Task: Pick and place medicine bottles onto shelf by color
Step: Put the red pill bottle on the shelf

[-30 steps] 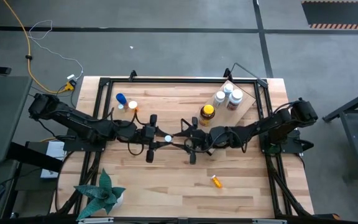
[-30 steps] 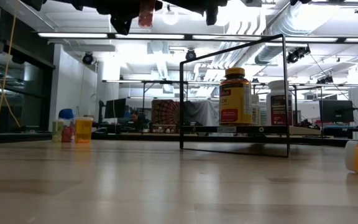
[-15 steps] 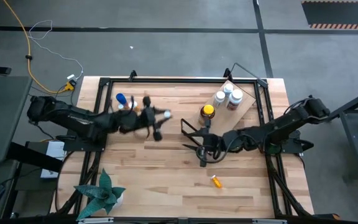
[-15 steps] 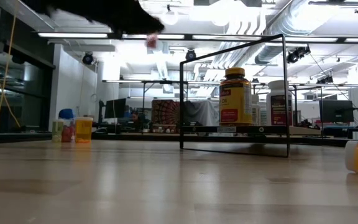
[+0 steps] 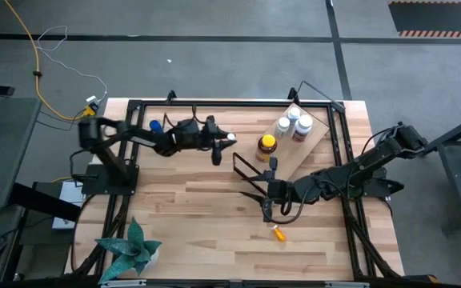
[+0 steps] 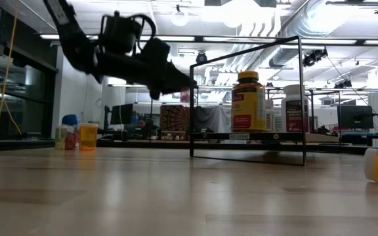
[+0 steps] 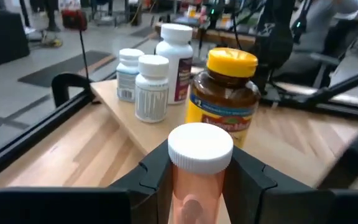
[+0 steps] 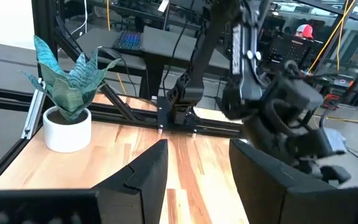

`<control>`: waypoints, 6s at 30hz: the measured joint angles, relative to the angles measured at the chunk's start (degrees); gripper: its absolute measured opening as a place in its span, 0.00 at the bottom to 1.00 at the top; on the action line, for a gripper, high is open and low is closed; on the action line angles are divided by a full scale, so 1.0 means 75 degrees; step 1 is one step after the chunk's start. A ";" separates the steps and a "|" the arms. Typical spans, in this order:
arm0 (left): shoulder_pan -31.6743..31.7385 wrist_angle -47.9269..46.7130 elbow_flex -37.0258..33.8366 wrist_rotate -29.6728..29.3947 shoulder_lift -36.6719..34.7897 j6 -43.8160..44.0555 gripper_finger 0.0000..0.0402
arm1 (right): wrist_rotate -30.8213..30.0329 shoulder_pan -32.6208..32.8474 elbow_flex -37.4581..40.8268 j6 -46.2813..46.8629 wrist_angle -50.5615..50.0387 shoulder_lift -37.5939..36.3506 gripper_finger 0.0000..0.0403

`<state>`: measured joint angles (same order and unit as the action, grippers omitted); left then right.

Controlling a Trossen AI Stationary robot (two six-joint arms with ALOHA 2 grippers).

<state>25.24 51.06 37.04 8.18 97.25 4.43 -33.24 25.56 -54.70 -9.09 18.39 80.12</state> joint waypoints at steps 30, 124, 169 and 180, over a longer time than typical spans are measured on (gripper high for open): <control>0.0930 -0.2187 0.3311 -0.1174 0.2250 -0.0352 0.25 | 0.0109 0.0000 0.0000 0.0007 0.0003 0.0006 0.41; -0.0531 -0.0016 0.4392 0.2684 0.4541 -0.0822 0.25 | 0.0261 -0.0004 0.0000 0.0016 0.0030 0.0009 0.41; -0.0252 -0.0095 0.4462 0.3067 0.4545 -0.0069 0.52 | 0.0258 -0.0003 0.0000 0.0033 0.0023 0.0009 0.41; -0.0061 -0.0138 0.4459 0.3745 0.4535 0.0189 0.52 | 0.0258 -0.0003 0.0000 0.0033 0.0003 0.0009 0.41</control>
<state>24.77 50.02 70.48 36.27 131.26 5.85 -31.31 25.54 -54.70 -8.84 18.41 80.18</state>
